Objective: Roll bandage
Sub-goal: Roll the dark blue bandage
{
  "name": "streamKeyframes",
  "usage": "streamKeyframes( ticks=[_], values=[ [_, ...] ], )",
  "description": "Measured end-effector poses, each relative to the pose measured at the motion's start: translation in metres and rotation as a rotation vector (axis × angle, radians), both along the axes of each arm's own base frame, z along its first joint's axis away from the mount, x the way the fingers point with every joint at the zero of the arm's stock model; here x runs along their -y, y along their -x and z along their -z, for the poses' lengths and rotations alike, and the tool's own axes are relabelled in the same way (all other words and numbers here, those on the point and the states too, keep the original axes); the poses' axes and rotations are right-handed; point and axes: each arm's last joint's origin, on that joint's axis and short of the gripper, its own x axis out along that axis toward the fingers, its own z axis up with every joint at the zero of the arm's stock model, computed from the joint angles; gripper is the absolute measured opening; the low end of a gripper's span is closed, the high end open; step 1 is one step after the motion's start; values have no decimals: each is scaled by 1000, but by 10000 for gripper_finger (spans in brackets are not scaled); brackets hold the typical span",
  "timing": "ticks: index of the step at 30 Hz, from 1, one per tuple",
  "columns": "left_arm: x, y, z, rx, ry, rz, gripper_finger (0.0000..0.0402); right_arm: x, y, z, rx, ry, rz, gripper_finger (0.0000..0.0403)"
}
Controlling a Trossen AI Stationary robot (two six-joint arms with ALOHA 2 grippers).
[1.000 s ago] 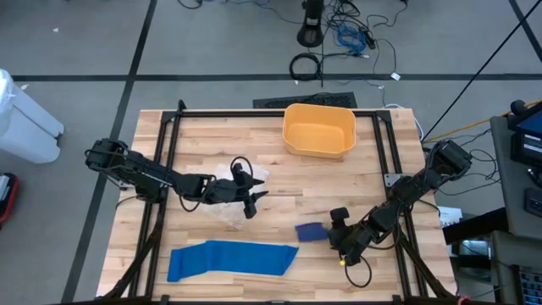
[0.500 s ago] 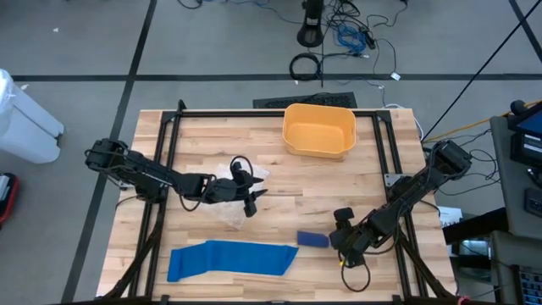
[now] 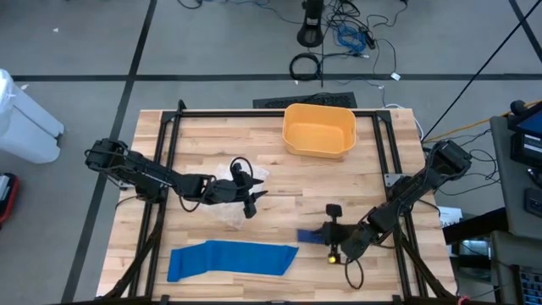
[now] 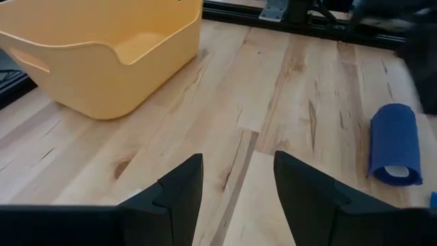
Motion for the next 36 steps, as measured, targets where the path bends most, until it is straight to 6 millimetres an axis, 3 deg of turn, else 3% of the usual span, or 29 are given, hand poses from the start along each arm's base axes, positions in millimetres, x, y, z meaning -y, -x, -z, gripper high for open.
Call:
streamKeyframes(
  ticks=[6,13,25,36],
  values=[
    [0,1,2,-24,-2,1,185,9,15,20,101,-141,42,3],
    [-1,1,2,-24,-2,-1,185,11,19,31,102,-167,51,1],
    [-1,1,2,-22,6,-6,185,-6,15,57,53,-242,-98,0],
    [-1,1,2,-23,4,-1,185,-18,17,58,-45,-345,-281,0]
  ],
)
